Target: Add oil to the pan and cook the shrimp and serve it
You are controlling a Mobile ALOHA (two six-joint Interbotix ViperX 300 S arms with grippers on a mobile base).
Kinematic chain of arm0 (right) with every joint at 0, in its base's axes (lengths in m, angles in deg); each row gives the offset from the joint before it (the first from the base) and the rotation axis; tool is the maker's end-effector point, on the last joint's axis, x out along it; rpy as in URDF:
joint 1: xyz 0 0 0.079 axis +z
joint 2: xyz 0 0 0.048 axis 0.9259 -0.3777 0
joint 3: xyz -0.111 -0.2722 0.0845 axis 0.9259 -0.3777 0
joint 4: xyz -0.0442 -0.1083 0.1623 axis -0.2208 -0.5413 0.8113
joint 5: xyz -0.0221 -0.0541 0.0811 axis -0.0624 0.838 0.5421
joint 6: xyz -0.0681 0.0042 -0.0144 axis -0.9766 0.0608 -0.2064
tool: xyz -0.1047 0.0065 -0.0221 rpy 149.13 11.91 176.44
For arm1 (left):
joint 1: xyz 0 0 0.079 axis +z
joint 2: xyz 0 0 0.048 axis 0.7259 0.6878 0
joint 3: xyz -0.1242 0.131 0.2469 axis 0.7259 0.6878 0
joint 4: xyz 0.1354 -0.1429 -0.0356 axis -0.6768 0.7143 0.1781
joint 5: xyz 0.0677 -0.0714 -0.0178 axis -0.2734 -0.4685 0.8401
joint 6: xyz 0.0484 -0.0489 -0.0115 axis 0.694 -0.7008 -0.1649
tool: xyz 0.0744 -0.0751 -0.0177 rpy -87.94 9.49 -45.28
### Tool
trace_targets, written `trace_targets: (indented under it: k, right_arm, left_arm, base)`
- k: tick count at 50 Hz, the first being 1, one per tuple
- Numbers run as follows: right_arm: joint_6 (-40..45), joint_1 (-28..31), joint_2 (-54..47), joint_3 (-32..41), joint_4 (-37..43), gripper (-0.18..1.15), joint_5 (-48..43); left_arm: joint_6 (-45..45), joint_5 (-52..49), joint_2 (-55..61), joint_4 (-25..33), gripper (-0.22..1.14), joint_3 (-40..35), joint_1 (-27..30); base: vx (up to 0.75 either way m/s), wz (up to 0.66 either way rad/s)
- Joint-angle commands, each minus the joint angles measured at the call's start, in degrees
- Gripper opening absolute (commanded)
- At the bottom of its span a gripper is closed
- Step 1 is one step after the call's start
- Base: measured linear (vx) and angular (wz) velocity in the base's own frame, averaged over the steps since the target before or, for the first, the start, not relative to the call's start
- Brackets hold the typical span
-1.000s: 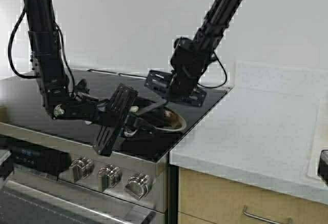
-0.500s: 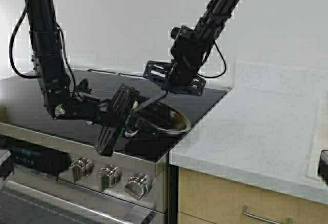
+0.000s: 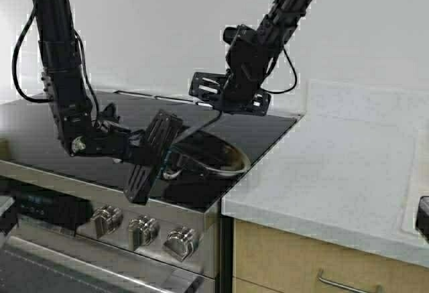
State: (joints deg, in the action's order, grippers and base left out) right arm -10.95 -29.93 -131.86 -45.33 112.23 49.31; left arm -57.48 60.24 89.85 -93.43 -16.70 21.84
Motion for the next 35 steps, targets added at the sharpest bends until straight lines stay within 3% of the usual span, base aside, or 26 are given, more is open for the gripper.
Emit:
trace_targets:
  k: [1, 24, 35]
  right_arm:
    - [-0.1, 0.2, 3.6, 2.2, -0.2, 0.08, 0.8]
    - [-0.3, 0.3, 4.7, 3.8, -0.2, 0.08, 2.7]
    - [-5.4, 0.3, 6.9, 2.4, -0.2, 0.08, 2.8]
  left_arm:
    - [1.1, 0.8, -3.5, -0.2, 0.03, -0.6, -0.4]
    - [1.0, 2.1, -2.9, 0.2, 0.03, -0.7, -0.4]
    - [0.8, 5.7, -0.3, 1.8, 0.03, -0.5, -0.4]
  base:
    - [0.00, 0.00]
    - [0.00, 0.00]
    - [0.00, 0.00]
